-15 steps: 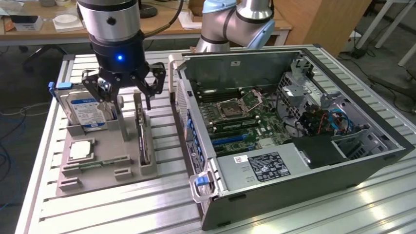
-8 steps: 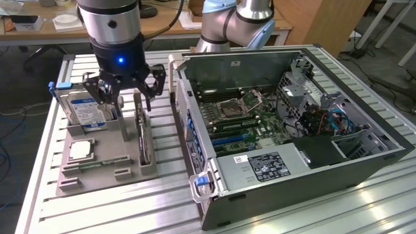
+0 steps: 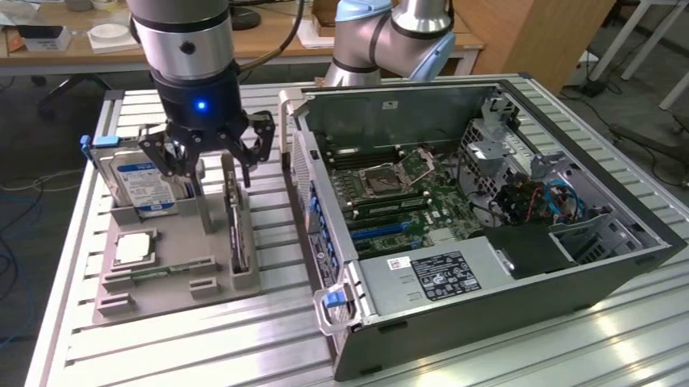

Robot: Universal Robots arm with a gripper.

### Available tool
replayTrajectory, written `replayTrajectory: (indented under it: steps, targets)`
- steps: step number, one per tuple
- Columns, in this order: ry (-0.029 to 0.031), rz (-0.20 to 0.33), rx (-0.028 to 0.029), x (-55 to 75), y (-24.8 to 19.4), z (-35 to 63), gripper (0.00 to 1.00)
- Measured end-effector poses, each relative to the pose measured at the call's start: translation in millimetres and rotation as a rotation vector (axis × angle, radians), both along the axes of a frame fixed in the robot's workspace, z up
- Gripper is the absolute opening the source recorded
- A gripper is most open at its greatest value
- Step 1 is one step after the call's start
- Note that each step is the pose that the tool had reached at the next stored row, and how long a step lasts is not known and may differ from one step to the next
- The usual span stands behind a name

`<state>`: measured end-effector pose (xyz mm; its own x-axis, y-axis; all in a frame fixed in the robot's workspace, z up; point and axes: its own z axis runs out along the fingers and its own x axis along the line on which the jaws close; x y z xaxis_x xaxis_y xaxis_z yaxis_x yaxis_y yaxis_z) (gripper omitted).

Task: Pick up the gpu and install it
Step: 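Pick up the gpu and move the gpu toward the slot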

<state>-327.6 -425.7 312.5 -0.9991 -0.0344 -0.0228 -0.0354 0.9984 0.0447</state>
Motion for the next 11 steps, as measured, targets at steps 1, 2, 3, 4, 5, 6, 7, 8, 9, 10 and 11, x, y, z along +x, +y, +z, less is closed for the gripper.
replayTrajectory:
  steps: [1, 2, 3, 4, 5, 6, 7, 8, 9, 10, 11]
  targets:
    - [0.0001, 0.0, -0.0001, 0.0, 0.0, -0.6, 0.65]
    - [0.0, 0.0, 0.0, 0.0, 0.0, -1.2, 0.65]
    - [0.0001, 0.0, -0.0001, 0.0, 0.0, -1.7, 0.65]
    - [0.0001, 0.0, 0.0, 0.0, 0.0, -2.3, 0.65]
    - [0.0, 0.0, 0.0, 0.0, 0.0, -2.7, 0.65]
    - [0.0001, 0.0, 0.0, 0.3, 0.0, -3.0, 0.65]
    - [0.0001, 0.0, 0.0, 0.9, -0.1, -3.2, 0.65]
    - [0.0, 0.0, 0.0001, 1.4, 0.0, -3.6, 0.65]
    - [0.0001, 0.0, 0.0, 2.1, 0.0, -3.9, 0.65]
    - [0.0, 0.0, 0.0002, 2.3, 0.0, -4.4, 0.65]
    - [0.0, 0.0, 0.0001, 2.4, 0.1, -4.8, 0.65]
